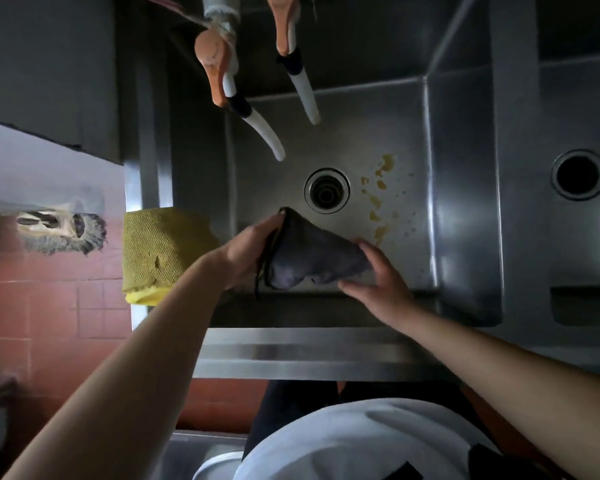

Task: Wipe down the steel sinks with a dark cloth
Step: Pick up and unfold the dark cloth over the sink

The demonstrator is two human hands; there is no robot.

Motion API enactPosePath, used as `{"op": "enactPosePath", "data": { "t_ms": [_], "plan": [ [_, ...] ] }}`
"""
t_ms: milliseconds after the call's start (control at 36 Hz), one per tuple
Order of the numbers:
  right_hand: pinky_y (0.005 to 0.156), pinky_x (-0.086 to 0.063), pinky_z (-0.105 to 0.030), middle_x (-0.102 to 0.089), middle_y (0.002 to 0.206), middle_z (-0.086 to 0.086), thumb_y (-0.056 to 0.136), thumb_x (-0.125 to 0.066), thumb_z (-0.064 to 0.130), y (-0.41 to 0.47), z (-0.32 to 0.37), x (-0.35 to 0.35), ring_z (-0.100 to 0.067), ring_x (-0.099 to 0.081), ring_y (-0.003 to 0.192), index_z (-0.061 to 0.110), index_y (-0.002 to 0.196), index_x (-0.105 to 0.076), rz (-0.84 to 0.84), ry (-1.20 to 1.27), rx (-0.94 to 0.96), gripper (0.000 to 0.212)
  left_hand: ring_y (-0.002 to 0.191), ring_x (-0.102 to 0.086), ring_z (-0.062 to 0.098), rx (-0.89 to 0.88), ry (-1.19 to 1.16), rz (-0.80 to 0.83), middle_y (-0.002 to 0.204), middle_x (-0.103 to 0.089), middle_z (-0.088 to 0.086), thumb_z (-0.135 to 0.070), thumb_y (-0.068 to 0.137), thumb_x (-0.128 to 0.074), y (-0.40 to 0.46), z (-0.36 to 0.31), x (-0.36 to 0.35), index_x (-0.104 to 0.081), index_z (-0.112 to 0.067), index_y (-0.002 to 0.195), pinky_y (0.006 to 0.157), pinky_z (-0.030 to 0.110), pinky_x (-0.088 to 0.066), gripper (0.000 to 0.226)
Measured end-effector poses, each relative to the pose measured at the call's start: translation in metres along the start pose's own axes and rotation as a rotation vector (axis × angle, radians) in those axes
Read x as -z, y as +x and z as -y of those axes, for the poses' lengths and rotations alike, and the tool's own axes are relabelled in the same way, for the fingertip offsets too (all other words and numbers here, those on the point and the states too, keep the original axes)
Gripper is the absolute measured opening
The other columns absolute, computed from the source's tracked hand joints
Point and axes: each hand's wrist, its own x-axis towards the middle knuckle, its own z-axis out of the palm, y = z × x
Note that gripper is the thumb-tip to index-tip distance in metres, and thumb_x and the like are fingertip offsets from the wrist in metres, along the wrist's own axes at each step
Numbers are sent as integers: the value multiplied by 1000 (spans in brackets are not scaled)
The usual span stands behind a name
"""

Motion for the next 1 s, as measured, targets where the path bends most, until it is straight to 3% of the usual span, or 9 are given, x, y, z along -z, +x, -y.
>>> {"op": "enactPosePath", "data": {
  "t_ms": [111, 222, 306, 389, 500, 611, 750, 889, 1000],
  "plan": [
    [87, -44, -10, -71, 112, 14, 76, -83, 13, 2, 25, 49, 1, -62, 107, 26, 122, -62, 233, 143, 99, 52, 91, -71, 20, -167, -92, 105, 100, -74, 9, -56, 94, -42, -38, -22, -15, -78, -21, 98, 70, 26, -57, 51],
    [76, -53, -25, -72, 84, 0, 70, -77, 3, 6, 48, 87, -13, -67, 83, 14, 93, -69, 320, 336, 113, 27, 102, -69, 22, -241, -352, 174, 110, -72, 9, -60, 91, -47, -62, -27, -22, -74, -14, 110, 82, 34, -57, 56],
    [79, -56, -32, -72, 98, -5, 71, -74, 12, 5, 55, 105, -19, -68, 92, 14, 108, -70, 353, 604, 26, 37, 126, -56, 31, -214, -504, 256, 135, -60, 14, -66, 87, -49, -74, -22, -30, -59, -11, 135, 101, 45, -47, 73],
    [77, -58, -32, -73, 106, -6, 82, -69, 17, -1, 53, 116, -20, -70, 99, 17, 111, -72, 369, 760, 39, 29, 122, -59, 34, -263, -337, 106, 128, -65, 12, -35, 87, -65, -71, -8, -43, -61, -13, 130, 89, 40, -55, 48],
    [79, -58, -33, -73, 110, -5, 81, -75, 29, -10, 42, 127, -20, -70, 103, 19, 113, -74, 462, 877, 31, 33, 124, -57, 36, -308, -351, 94, 133, -61, 15, -10, 82, -74, -65, 2, -55, -57, -11, 134, 90, 39, -54, 55],
    [86, -58, -36, -72, 117, -9, 78, -77, 36, -18, 23, 130, -24, -70, 105, 15, 120, -72, 546, 879, -78, 47, 123, -59, 36, -308, -426, 102, 134, -61, 16, -8, 90, -65, -64, 5, -64, -57, -12, 134, 92, 41, -54, 44],
    [107, -42, -55, -66, 128, -13, 97, -52, 21, -20, 13, 111, -31, -63, 114, 14, 137, -55, 412, 699, -173, 41, 109, -66, 36, -202, -219, -175, 116, -70, 16, 0, 96, -52, -55, 12, -87, -59, -8, 130, 89, 50, -57, 35],
    [100, -50, -47, -66, 130, -10, 101, -50, 36, -28, 31, 91, -29, -62, 121, 20, 137, -56, 365, 727, -181, 40, 106, -67, 34, -344, 19, -452, 112, -70, 14, -3, 96, -54, -60, 5, -124, -63, -16, 117, 96, 50, -53, 26],
    [92, -50, -39, -67, 125, -7, 94, -52, 53, -39, 50, 61, -24, -63, 115, 13, 135, -57, 357, 782, -168, 57, 117, -57, 35, -374, 8, -115, 138, -52, 20, -52, 87, -52, -68, 5, -174, -37, -35, 143, 96, 55, -46, 60]
  ]
}}
